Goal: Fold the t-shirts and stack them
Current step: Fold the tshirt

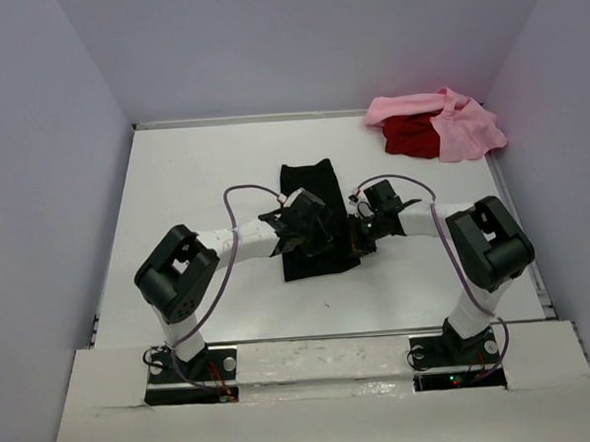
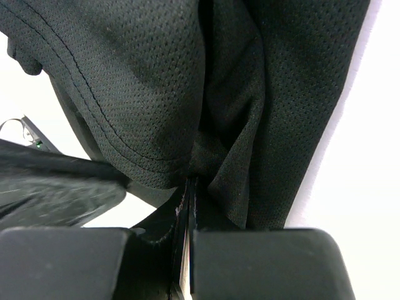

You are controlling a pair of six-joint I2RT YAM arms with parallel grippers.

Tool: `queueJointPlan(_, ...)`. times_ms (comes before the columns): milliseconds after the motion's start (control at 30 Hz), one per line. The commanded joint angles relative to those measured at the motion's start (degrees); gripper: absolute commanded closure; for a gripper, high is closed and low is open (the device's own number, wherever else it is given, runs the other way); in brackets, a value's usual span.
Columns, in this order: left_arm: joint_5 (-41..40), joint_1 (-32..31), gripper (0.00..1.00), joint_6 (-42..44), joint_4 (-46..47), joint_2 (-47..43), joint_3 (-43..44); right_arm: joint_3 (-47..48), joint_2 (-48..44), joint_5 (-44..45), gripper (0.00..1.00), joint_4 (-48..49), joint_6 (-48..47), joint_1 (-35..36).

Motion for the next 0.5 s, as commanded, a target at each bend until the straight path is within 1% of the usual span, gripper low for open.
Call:
queueJointPlan(0, -5.79, -0.48, 1.00, 3.25, -3.01, 2.61, 3.87, 0.12, 0.57, 1.83, 1.00, -1.15, -1.89, 0.38)
queueJointPlan(267, -7.39, -1.09, 1.00, 4.04, -4.41, 5.87, 5.11, -0.32, 0.22, 1.83, 1.00, -1.24, -1.98, 0.38)
queueJointPlan(467, -11.87, -1.80, 1.00, 4.57, -7.75, 7.01, 6.25, -0.85, 0.04, 1.74, 1.00, -1.15, -2.06, 0.38)
